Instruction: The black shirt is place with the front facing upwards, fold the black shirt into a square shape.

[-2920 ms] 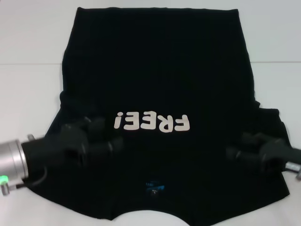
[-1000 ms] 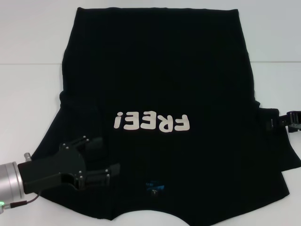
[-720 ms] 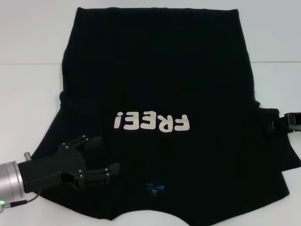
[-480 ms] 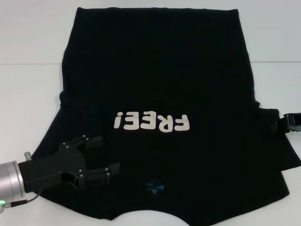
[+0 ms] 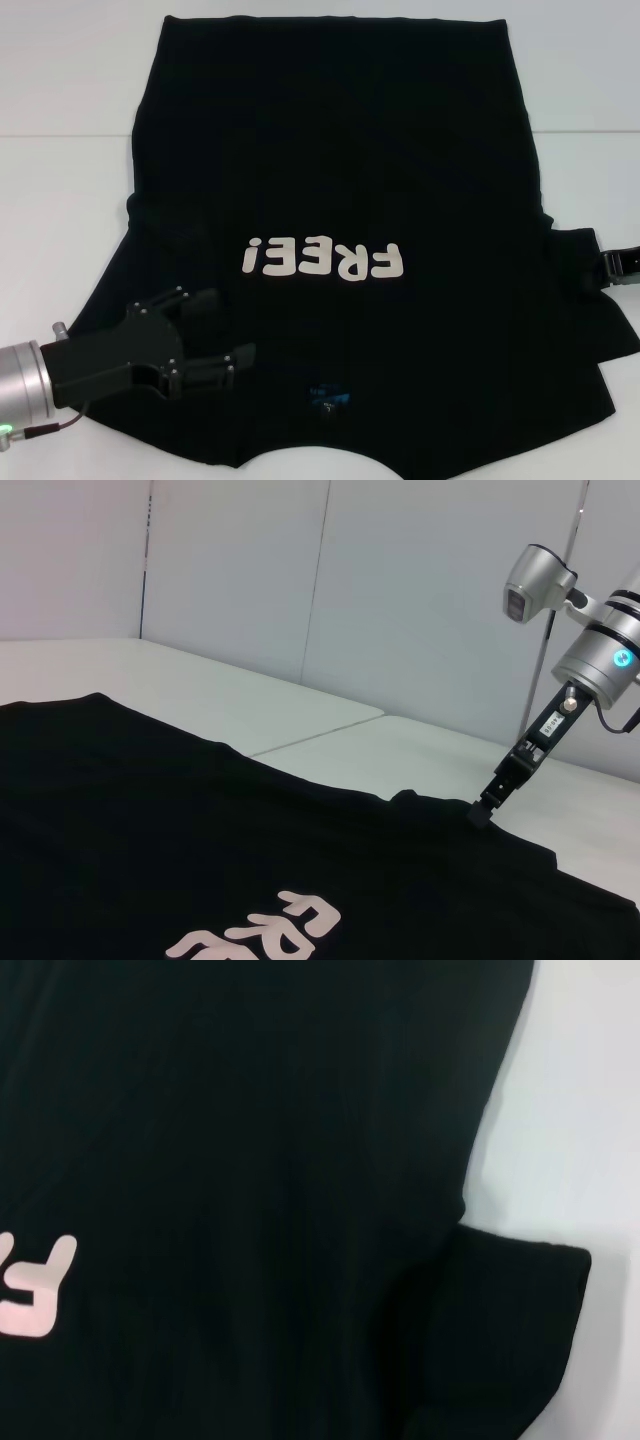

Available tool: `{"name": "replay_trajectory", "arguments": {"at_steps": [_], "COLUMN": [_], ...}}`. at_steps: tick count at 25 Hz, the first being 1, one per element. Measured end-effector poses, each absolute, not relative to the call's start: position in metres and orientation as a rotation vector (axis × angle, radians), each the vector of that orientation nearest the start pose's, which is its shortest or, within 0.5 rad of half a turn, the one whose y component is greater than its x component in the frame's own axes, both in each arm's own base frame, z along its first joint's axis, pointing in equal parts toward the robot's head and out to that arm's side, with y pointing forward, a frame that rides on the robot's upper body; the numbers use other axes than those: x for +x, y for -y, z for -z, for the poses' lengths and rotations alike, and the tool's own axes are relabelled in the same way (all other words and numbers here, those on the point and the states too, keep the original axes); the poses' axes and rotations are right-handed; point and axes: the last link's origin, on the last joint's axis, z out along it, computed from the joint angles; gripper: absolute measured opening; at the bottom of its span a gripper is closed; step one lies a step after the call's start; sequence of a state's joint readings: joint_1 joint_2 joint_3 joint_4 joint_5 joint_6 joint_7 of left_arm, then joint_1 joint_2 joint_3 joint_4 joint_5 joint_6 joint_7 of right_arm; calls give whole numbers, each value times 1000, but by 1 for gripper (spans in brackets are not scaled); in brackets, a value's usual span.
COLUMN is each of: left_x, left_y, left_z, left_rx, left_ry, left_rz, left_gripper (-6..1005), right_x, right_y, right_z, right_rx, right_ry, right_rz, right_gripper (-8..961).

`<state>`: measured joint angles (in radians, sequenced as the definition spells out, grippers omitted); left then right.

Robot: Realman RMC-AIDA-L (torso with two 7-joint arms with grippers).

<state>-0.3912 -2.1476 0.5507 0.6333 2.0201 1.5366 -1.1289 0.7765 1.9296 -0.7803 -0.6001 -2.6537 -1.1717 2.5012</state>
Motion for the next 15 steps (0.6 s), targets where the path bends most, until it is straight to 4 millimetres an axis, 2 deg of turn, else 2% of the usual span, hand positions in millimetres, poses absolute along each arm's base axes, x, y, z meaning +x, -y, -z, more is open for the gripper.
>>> {"name": "replay_trajectory", "arguments": {"at_steps": [5, 10, 15], "left_x": [-303, -303, -303], "left_y": [-288, -288, -287], "left_z": [16, 16, 16], "left_rx": [-2570, -2569, -2569], "left_ry": [578, 581, 583], "left_rz": [711, 712, 711], "left_gripper": [937, 937, 937], "right_x": [303, 304, 311], "right_y": [-413, -415, -415], "right_z": [-47, -54, -72], "right_rx": [-2090, -2078, -2030], "right_ry": [-1555, -1547, -1558], "right_rz": [118, 109, 54], "right_gripper": [20, 10, 11]}}
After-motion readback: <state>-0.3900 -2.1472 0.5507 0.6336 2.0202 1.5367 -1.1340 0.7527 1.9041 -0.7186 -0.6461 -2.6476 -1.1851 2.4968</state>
